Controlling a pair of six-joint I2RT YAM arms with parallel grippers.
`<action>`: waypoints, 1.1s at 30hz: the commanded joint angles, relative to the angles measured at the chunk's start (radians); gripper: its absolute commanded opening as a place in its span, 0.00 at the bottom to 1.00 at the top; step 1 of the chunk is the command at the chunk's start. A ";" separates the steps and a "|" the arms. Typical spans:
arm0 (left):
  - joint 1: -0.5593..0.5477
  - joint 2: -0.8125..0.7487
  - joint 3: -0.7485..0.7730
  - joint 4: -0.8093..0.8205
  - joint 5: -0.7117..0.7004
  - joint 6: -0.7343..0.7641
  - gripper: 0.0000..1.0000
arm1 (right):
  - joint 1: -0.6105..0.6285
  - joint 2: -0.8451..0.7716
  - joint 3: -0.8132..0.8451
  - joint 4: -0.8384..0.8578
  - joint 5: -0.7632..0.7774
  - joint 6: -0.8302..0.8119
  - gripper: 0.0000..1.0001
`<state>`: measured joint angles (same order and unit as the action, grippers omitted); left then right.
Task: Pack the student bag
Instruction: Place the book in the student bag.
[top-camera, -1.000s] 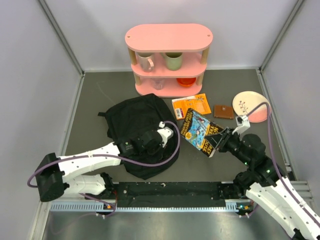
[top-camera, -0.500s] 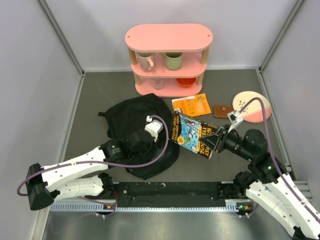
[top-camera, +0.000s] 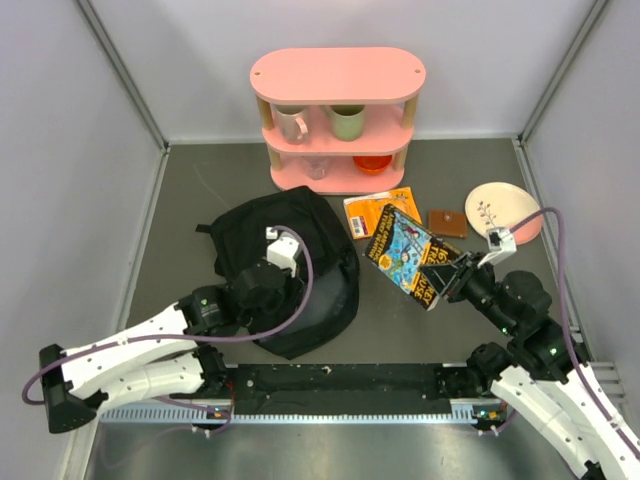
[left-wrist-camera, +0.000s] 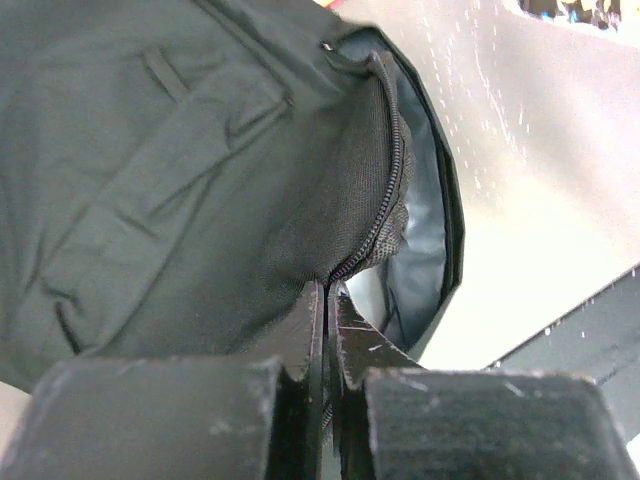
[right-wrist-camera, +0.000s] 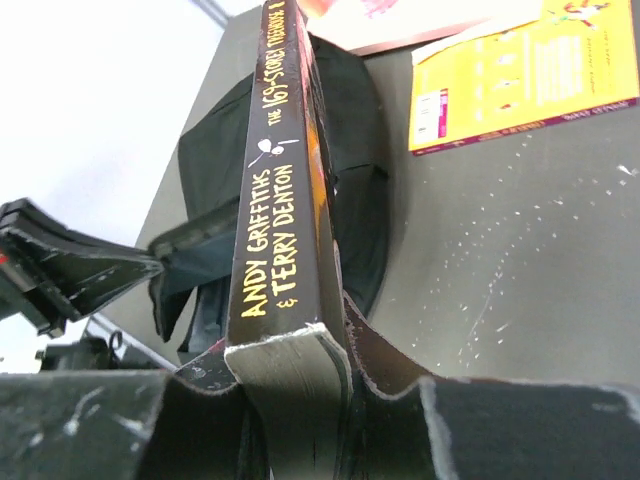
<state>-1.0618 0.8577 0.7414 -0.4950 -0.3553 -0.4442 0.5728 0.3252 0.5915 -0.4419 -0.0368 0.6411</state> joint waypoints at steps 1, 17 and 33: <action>0.014 -0.059 0.097 0.078 -0.158 0.033 0.00 | -0.007 -0.081 0.051 -0.001 0.153 0.110 0.00; 0.017 0.012 0.329 0.113 -0.243 0.159 0.00 | -0.007 -0.040 0.044 0.002 -0.309 0.339 0.00; 0.017 0.020 0.346 0.113 -0.212 0.098 0.00 | -0.002 0.066 -0.277 0.572 -0.568 0.683 0.00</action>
<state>-1.0454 0.8932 1.0340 -0.4793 -0.5686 -0.3195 0.5732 0.3721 0.2882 -0.0971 -0.5602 1.2427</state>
